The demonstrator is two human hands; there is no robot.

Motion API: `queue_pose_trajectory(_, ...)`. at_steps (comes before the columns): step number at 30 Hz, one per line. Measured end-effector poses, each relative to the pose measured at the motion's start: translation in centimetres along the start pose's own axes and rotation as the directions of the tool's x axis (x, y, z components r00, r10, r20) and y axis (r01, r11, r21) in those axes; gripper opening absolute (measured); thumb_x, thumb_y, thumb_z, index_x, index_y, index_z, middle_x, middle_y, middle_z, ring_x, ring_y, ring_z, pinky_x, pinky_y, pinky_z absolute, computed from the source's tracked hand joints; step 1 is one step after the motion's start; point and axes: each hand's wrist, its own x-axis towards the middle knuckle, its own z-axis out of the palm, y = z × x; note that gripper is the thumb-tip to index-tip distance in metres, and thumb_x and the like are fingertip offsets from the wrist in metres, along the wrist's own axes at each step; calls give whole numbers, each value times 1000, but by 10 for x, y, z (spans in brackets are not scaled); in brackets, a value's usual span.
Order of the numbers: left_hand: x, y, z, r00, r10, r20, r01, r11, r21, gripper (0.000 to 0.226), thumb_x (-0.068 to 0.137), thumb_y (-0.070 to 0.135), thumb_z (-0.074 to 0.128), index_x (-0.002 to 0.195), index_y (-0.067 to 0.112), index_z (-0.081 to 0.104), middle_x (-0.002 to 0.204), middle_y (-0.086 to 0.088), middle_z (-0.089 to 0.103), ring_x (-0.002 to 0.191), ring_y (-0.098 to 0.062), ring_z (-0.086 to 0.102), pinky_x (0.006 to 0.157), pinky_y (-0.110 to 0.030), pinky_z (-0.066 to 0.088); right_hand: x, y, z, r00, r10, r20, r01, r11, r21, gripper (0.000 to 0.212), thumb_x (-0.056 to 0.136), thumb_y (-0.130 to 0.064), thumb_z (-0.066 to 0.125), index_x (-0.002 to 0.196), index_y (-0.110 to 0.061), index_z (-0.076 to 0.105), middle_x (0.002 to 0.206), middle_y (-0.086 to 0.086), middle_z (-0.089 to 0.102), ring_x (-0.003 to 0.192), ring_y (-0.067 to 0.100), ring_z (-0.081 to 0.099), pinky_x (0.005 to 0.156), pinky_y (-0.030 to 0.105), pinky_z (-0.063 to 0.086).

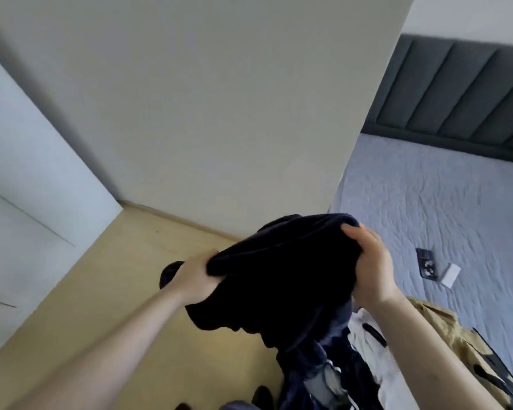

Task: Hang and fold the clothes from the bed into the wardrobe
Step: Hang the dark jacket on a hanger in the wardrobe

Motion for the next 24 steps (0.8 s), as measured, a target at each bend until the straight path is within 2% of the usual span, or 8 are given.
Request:
queue_pose_trajectory(5, -37, -19, -105, 968, -130, -213, 105, 986, -129, 22, 74, 61, 72, 81, 40, 68, 78, 16, 73, 71, 0, 68, 66, -29, 50, 34, -1, 47, 999, -33, 6, 33, 955, -295, 25, 87, -36, 64, 70, -20, 74, 65, -4, 69, 60, 11, 68, 50, 22, 51)
queue_pose_trajectory(9, -66, -22, -175, 947, -162, -278, 79, 954, -288, 29, 74, 52, 77, 93, 31, 78, 92, 9, 78, 85, -7, 75, 83, -36, 58, 48, 5, 98, 992, -96, 80, 121, 901, -417, 19, 91, -37, 65, 94, -24, 78, 87, 1, 78, 82, 16, 75, 63, 28, 58)
queue_pose_trajectory(11, -82, -25, -205, 931, -197, -306, 68, 921, -384, 29, 69, 48, 78, 93, 31, 79, 93, 7, 79, 86, -10, 76, 82, -34, 58, 52, 9, 133, 974, -188, 127, 227, 806, -547, 7, 97, -31, 66, 99, -30, 73, 92, -3, 75, 89, 14, 72, 72, 30, 58)
queue_pose_trajectory(15, -112, -39, -256, 879, -334, -341, 82, 810, -581, 27, 66, 39, 77, 92, 31, 80, 91, 5, 80, 82, -12, 77, 75, -30, 57, 14, 35, 222, 905, -282, 319, 423, 684, -594, 42, 90, -20, 77, 122, -37, 55, 124, -16, 60, 117, -5, 57, 84, 6, 47)
queue_pose_trajectory(19, -133, -71, -303, 823, -477, -307, 91, 645, -759, 34, 71, 35, 76, 102, 22, 78, 93, -1, 80, 85, -21, 78, 72, -34, 57, -55, 99, 317, 669, 13, 743, 555, 657, -510, 82, 74, -48, 89, 143, -40, 44, 141, -20, 53, 131, 1, 52, 99, 15, 47)
queue_pose_trajectory(21, -143, -92, -325, 795, -538, -281, 81, 553, -829, 34, 73, 38, 77, 103, 21, 77, 92, -2, 80, 88, -24, 77, 74, -35, 57, -75, 130, 363, 542, 150, 827, 582, 642, -498, 111, 61, -66, 91, 152, -49, 29, 152, -27, 41, 140, -5, 42, 107, 17, 42)
queue_pose_trajectory(23, -154, -115, -346, 761, -591, -266, 50, 463, -885, 39, 70, 42, 80, 103, 21, 77, 91, -3, 80, 93, -26, 75, 82, -38, 58, -83, 150, 408, 547, 190, 815, 561, 639, -526, 122, 54, -68, 93, 152, -54, 22, 150, -32, 39, 137, -10, 41, 106, 18, 43)
queue_pose_trajectory(24, -160, -129, -354, 742, -615, -267, 27, 425, -905, 42, 69, 43, 81, 104, 20, 76, 93, -4, 80, 95, -26, 75, 86, -39, 58, -83, 159, 428, 572, 176, 801, 553, 640, -534, 114, 58, -60, 95, 149, -53, 27, 145, -32, 46, 132, -9, 48, 102, 20, 48)
